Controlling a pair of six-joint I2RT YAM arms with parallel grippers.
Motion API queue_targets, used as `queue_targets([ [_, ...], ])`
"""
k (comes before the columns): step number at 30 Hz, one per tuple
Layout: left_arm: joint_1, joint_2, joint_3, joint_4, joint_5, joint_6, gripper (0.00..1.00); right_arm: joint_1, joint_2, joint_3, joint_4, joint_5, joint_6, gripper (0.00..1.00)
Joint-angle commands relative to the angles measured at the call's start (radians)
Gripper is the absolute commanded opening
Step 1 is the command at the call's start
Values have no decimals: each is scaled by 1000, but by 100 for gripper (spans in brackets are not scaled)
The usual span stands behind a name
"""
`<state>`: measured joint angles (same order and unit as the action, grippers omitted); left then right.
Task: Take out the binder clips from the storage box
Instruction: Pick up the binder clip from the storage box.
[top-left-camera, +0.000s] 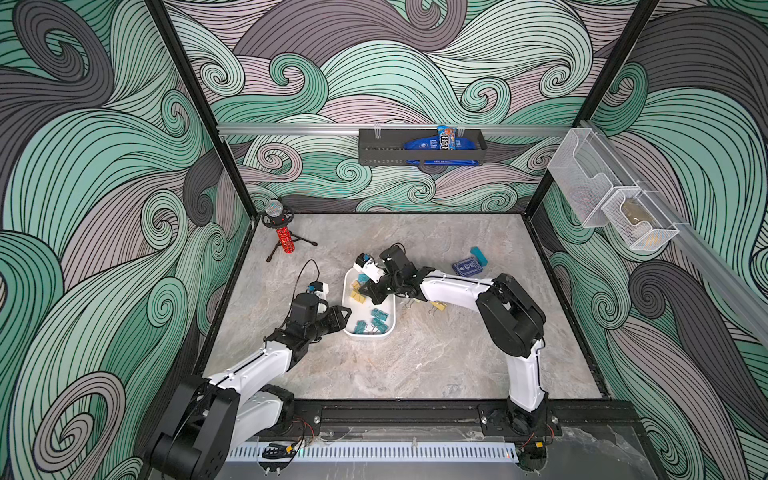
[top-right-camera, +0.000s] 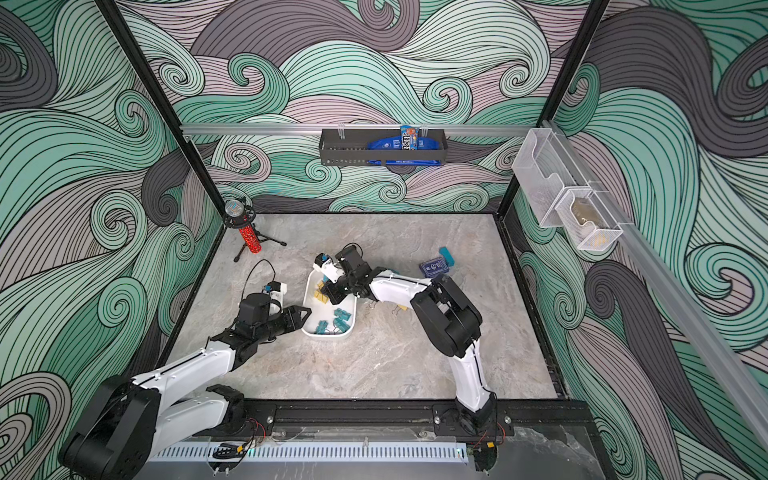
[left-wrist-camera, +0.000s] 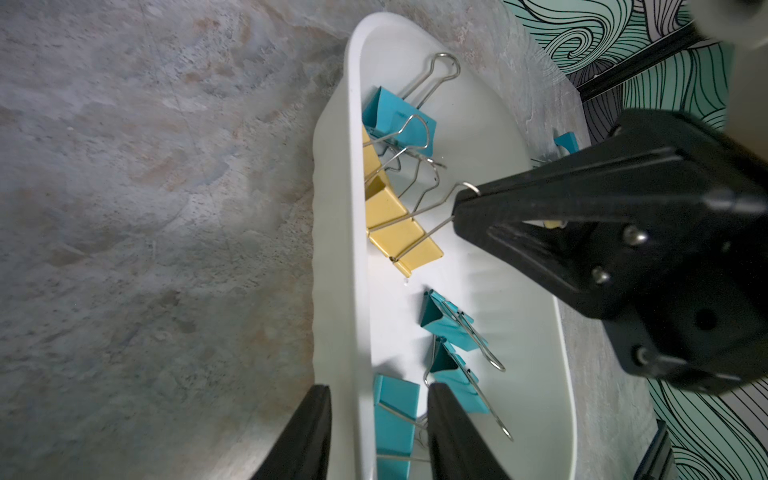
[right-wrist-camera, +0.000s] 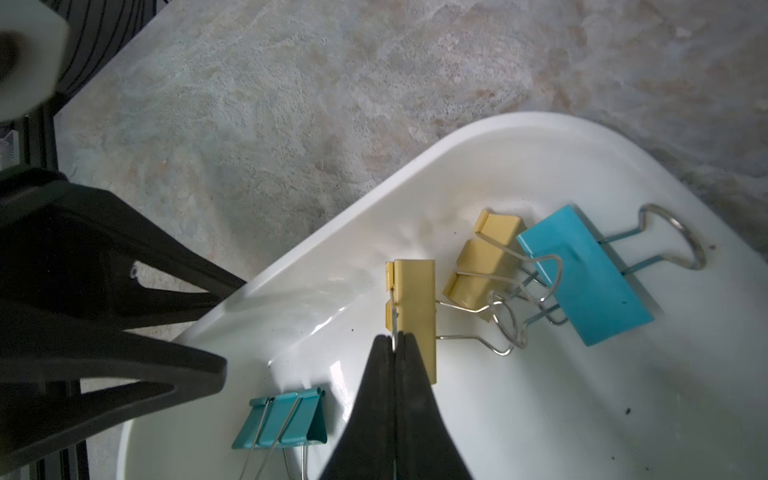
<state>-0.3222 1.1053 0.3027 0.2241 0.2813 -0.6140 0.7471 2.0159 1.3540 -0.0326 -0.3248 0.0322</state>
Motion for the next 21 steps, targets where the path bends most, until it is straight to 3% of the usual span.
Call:
queue_targets([
  [1, -5, -5, 13, -9, -4, 8, 41, 4, -75, -24, -1, -13, -7, 0],
  [21, -6, -26, 32, -38, -24, 23, 42, -44, -338, -175, 1, 0, 3, 0],
])
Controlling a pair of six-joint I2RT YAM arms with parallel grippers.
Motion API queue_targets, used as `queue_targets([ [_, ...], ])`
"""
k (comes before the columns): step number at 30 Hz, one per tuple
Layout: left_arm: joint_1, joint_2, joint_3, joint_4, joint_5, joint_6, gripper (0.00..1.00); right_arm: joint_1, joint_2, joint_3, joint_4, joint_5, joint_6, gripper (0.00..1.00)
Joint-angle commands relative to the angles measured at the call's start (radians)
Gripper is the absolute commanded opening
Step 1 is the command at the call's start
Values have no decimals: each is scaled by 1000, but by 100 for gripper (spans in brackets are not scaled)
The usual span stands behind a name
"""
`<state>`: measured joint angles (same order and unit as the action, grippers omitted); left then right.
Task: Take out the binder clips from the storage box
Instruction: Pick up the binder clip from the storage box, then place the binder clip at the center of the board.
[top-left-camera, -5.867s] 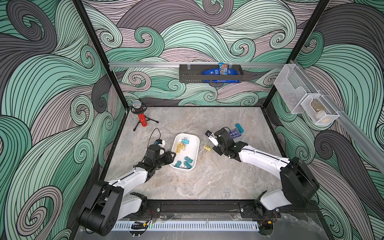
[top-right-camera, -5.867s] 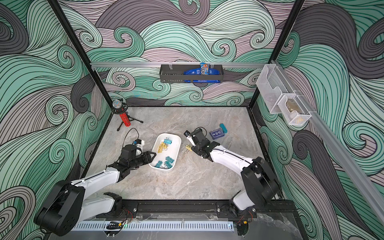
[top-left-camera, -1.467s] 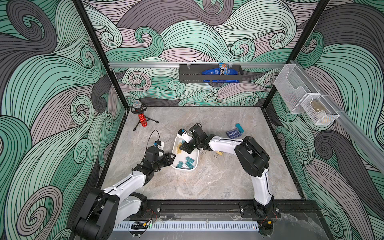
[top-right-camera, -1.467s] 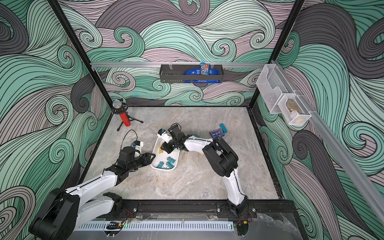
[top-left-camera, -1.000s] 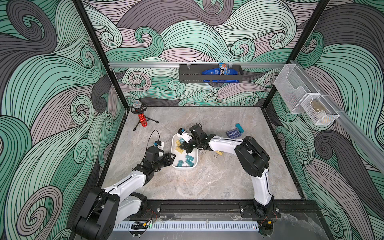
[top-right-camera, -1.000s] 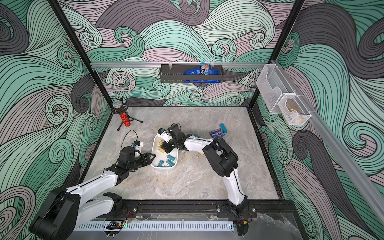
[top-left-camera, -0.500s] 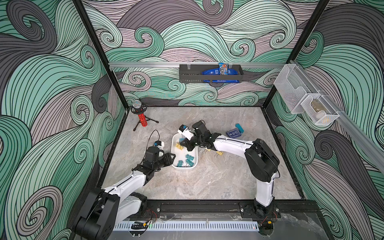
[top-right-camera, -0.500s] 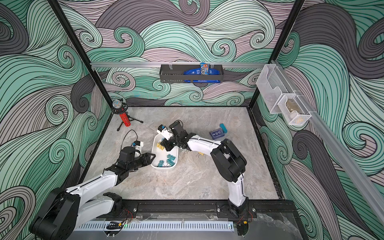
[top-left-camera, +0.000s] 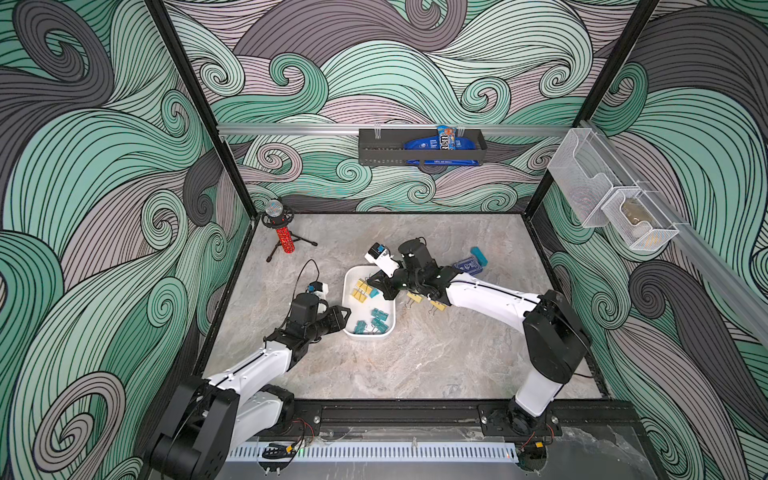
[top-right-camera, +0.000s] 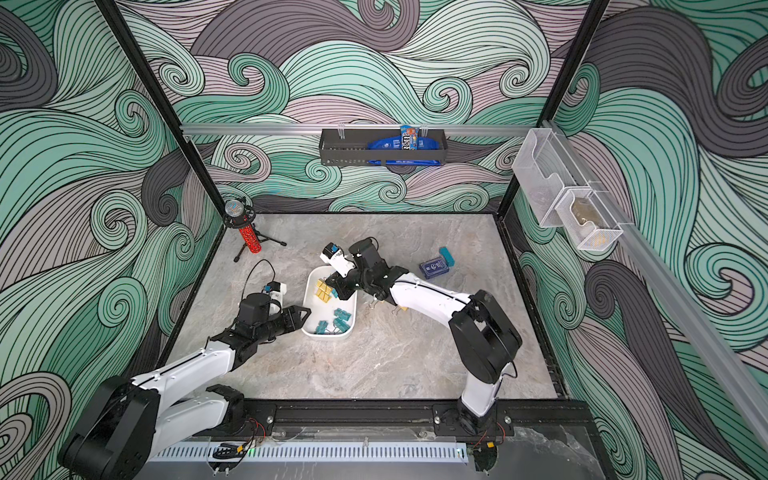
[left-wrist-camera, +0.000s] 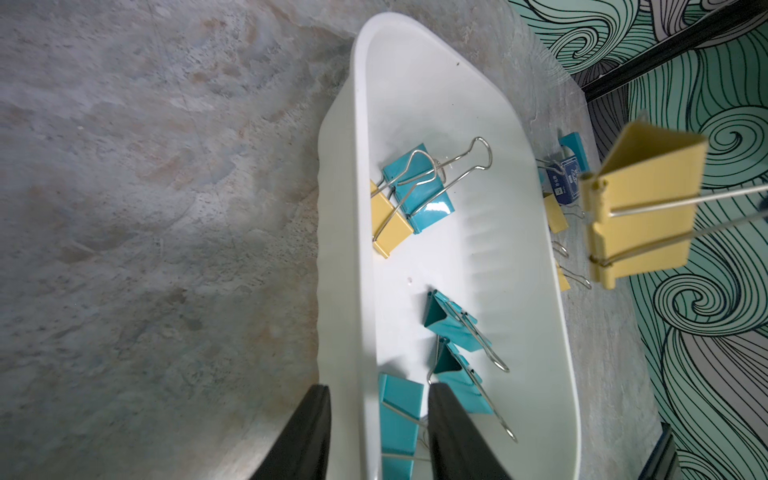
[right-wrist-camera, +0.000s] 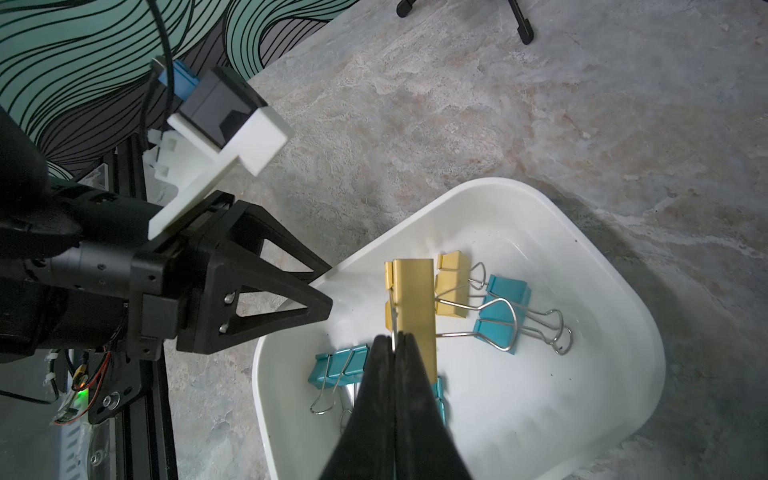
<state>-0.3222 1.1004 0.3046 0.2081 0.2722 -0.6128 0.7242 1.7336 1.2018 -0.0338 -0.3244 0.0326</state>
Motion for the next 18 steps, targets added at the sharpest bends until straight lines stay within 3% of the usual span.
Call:
queue_targets([
  [1, -6, -22, 30, -22, -16, 22, 42, -35, -79, -40, 3, -1, 5, 0],
  [8, -6, -17, 33, -17, -18, 26, 42, -163, -262, -198, 1, 1, 40, 0],
  [18, -6, -14, 34, -7, -14, 35, 42, -481, -487, -446, 1, -47, 147, 0],
])
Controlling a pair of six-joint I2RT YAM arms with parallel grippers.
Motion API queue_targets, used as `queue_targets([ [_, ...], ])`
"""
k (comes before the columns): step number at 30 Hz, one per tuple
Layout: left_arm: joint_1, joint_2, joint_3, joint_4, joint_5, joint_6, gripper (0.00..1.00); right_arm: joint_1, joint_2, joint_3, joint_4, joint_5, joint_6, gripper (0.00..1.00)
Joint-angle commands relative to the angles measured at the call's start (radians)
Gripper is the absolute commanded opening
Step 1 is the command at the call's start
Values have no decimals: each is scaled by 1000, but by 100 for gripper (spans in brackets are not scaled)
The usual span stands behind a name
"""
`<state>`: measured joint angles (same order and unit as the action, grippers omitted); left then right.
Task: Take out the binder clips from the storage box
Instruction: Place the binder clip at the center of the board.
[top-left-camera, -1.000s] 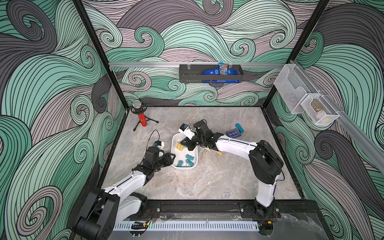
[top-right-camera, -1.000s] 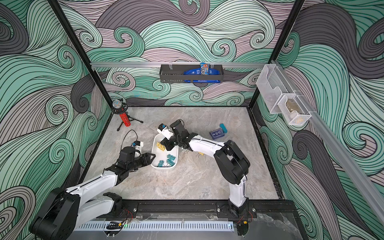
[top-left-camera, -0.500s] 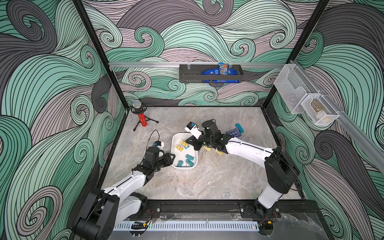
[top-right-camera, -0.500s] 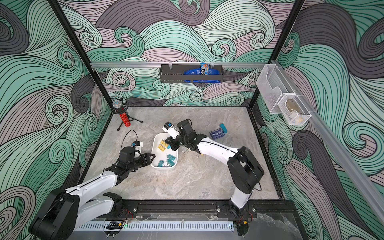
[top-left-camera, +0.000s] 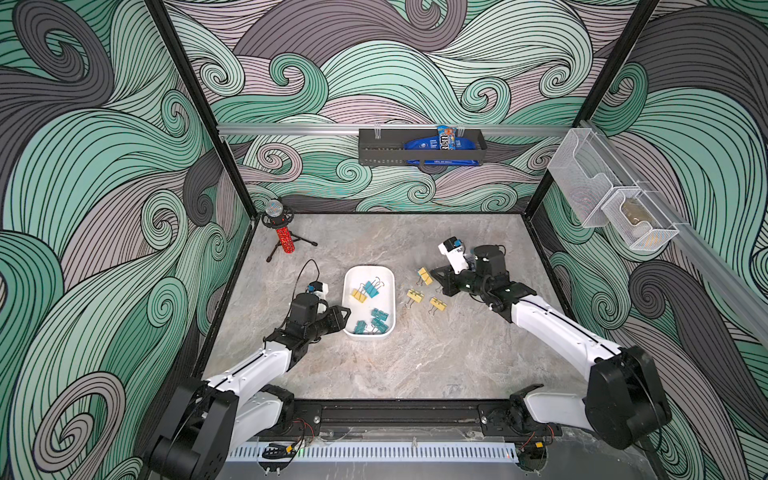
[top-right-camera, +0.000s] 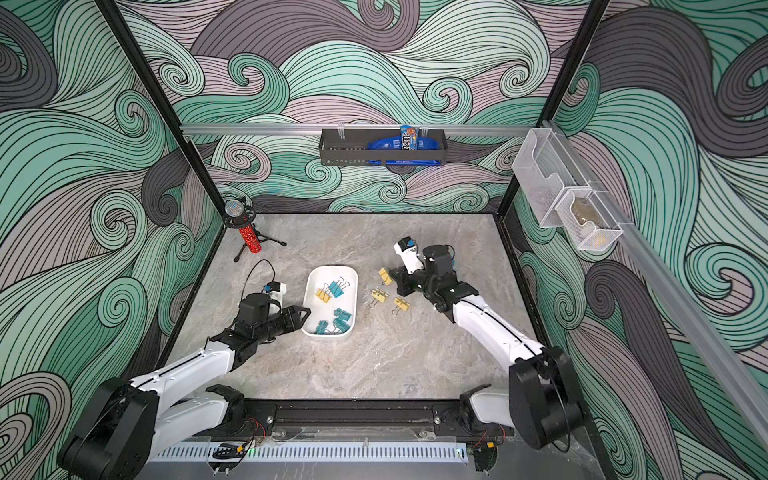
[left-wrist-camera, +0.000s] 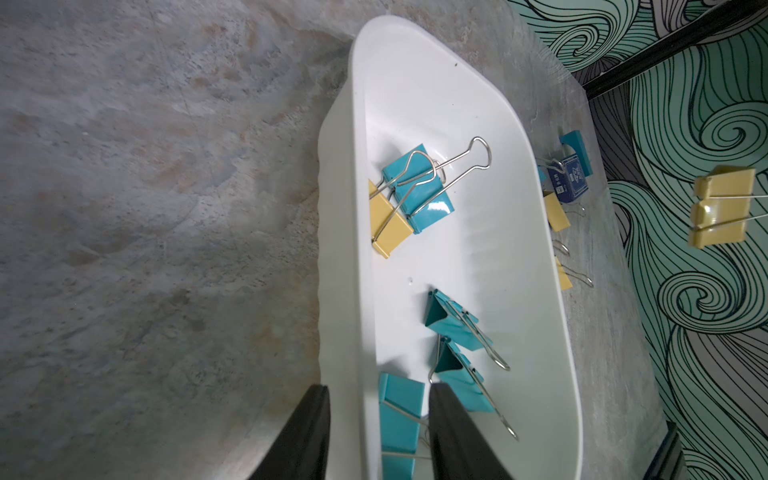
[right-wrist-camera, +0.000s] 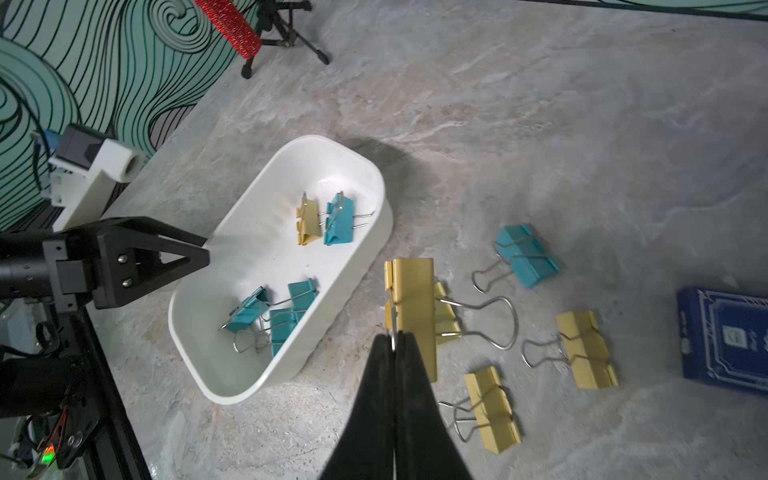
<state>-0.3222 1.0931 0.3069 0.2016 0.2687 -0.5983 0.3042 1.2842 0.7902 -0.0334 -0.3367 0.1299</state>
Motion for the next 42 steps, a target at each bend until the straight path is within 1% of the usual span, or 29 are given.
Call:
queue_targets([
  [1, -5, -7, 33, 0, -11, 21, 42, -94, -48, -54, 0, -44, 60, 0],
  [4, -6, -10, 28, 9, -9, 20, 43, -170, -51, -101, 0, -61, 85, 0],
  [7, -5, -12, 23, 15, -3, 19, 42, -219, -18, -123, 3, -68, 100, 0],
  [15, -5, -8, 23, 17, 1, 15, 42, -281, 102, -118, 9, -80, 115, 0],
  [27, -5, 6, 24, 22, 7, 16, 43, -335, 189, -153, 72, -120, 135, 0],
  [40, -6, 9, 20, 31, 12, 14, 43, -350, 242, -157, 79, -104, 128, 0],
  [42, -5, 9, 18, 33, 14, 12, 43, -350, 248, -155, 79, -106, 128, 2],
])
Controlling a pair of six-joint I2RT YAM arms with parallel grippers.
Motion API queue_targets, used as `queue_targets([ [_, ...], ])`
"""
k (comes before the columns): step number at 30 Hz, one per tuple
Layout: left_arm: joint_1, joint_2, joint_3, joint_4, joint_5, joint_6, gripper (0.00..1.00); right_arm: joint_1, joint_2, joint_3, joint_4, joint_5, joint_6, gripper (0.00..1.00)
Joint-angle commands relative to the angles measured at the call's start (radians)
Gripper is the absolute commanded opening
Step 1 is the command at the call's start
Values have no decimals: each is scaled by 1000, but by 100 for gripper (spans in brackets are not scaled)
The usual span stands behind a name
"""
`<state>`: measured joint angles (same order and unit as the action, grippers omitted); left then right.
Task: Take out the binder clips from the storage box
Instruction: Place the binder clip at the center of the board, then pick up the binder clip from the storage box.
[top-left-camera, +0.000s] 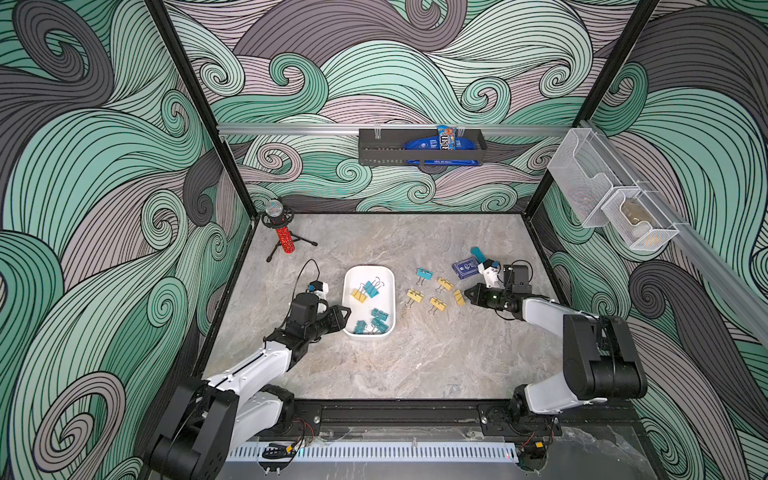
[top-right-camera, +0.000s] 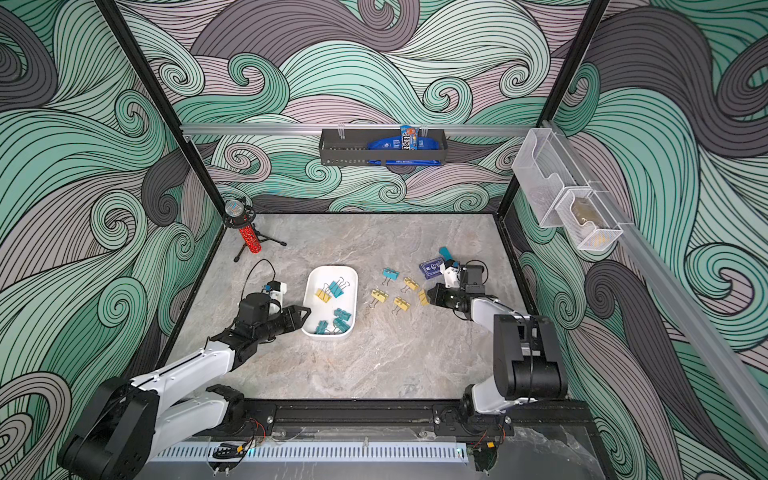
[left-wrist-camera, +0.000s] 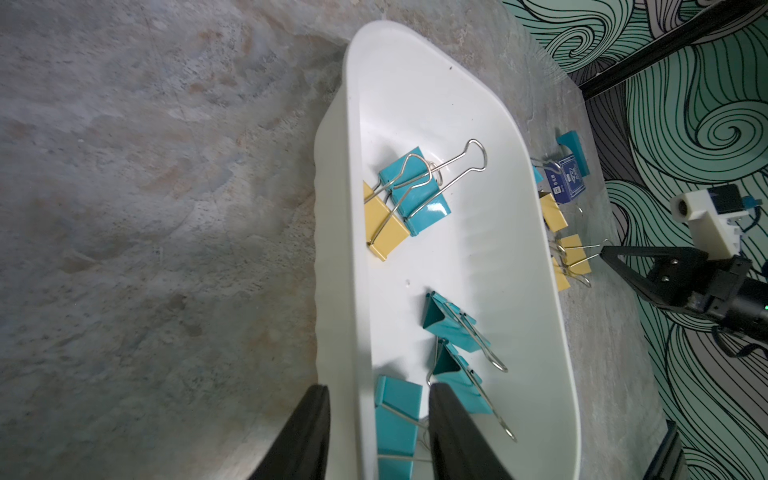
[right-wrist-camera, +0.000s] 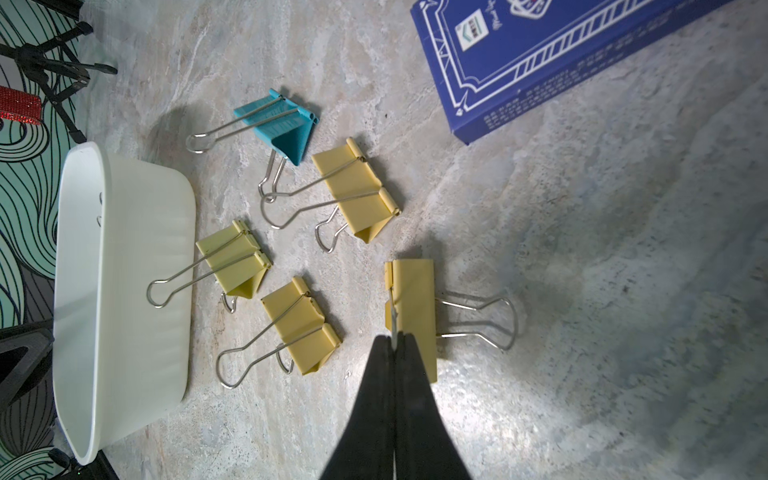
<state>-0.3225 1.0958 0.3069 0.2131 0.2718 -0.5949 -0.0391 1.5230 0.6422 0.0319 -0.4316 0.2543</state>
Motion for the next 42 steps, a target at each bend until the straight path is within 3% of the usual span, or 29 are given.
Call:
queue_targets([
  [1, -6, 6, 18, 22, 11, 8, 43, -7, 10, -7, 12, -8, 3, 3],
  [8, -6, 6, 18, 21, 14, 8, 43, -8, -18, -9, 12, 8, 15, 16],
  [16, -6, -5, 23, 7, 7, 10, 43, 42, -187, 89, -115, 125, -26, 27],
  [22, -5, -16, 27, -14, -4, 15, 43, 298, -251, 222, -139, 175, -83, 27],
  [25, -7, -22, 26, -21, -9, 15, 43, 433, -200, 298, -137, 213, -139, 26],
  [29, -5, -28, 26, -30, -12, 14, 43, 519, -56, 401, -137, 177, -174, 24],
  [35, -7, -34, 20, -30, -14, 9, 43, 594, 165, 531, -137, 146, -193, 23],
  [42, -7, -19, 20, -21, -8, 9, 43, 633, 317, 629, -138, 132, -194, 23],
])
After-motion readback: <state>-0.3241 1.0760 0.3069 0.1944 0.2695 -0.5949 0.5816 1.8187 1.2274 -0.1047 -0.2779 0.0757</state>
